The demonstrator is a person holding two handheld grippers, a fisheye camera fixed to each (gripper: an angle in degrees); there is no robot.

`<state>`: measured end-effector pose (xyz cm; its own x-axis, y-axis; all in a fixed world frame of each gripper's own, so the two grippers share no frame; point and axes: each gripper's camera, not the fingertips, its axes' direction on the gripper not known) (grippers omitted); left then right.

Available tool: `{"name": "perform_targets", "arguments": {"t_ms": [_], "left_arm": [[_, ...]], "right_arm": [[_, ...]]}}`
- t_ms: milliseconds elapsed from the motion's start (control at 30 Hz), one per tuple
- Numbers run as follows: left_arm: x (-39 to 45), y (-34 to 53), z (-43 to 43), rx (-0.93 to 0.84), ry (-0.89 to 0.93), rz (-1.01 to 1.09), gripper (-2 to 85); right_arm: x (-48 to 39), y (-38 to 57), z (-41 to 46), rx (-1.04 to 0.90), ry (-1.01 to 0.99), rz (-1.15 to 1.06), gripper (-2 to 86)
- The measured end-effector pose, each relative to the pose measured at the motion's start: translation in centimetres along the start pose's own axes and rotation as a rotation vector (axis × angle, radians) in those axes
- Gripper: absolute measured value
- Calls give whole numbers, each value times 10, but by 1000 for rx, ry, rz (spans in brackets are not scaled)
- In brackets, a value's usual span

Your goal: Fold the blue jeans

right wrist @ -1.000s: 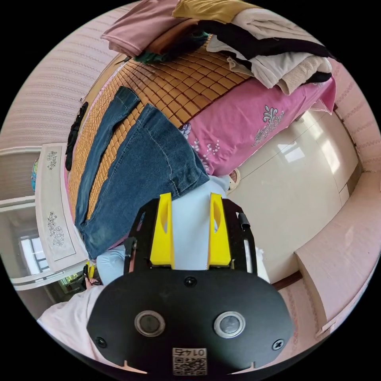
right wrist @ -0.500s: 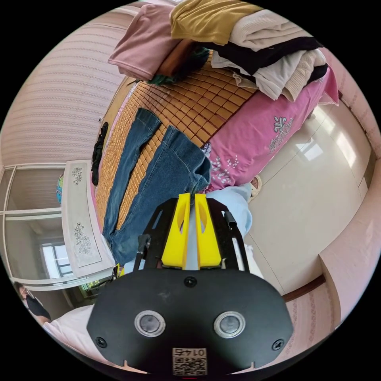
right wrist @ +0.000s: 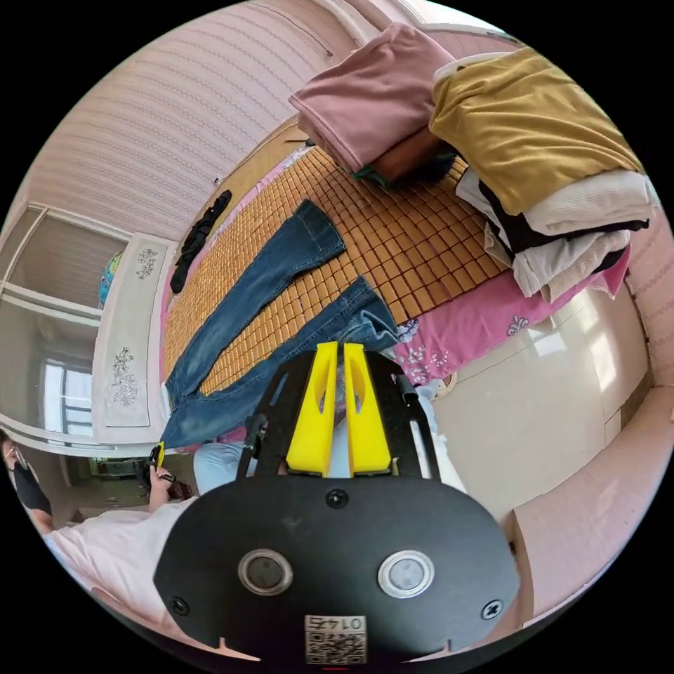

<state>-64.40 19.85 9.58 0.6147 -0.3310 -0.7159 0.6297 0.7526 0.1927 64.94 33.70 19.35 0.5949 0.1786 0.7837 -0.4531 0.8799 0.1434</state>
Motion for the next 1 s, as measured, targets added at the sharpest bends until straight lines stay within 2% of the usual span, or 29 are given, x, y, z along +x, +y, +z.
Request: {"name": "perform_targets", "arguments": {"t_ms": [133, 267, 333, 400, 433, 500, 567, 667, 800, 1000], "left_arm": [[57, -45, 4, 14, -27, 130, -9], [141, -116, 46, -14, -114, 309, -3], [173, -154, 77, -39, -125, 343, 11], [186, -184, 106, -32, -144, 275, 40], [185, -197, 122, -25, -153, 216, 63], [171, -202, 136, 12, -150, 112, 85], [142, -188, 134, 109, -74, 24, 87], [103, -164, 140, 81, -92, 0, 90], [48, -124, 154, 6, -176, -81, 104], [-3, -84, 201, 7, -101, -295, 160]], "right_arm": [[-42, -47, 9, -15, 59, -116, 9], [-110, -131, 23, -28, 192, -244, 12], [-134, -174, 22, 21, 188, -248, 17], [-154, -225, 23, 98, 181, -235, 35], [-155, -236, 26, 98, 181, -216, 45], [-142, -261, 44, 78, 147, -122, 128], [-122, -260, 61, 46, 117, -81, 138], [-71, -234, 94, -23, 65, -17, 136], [10, -178, 136, -91, -139, 166, 130], [55, -157, 149, 65, -370, 332, 117]]}}
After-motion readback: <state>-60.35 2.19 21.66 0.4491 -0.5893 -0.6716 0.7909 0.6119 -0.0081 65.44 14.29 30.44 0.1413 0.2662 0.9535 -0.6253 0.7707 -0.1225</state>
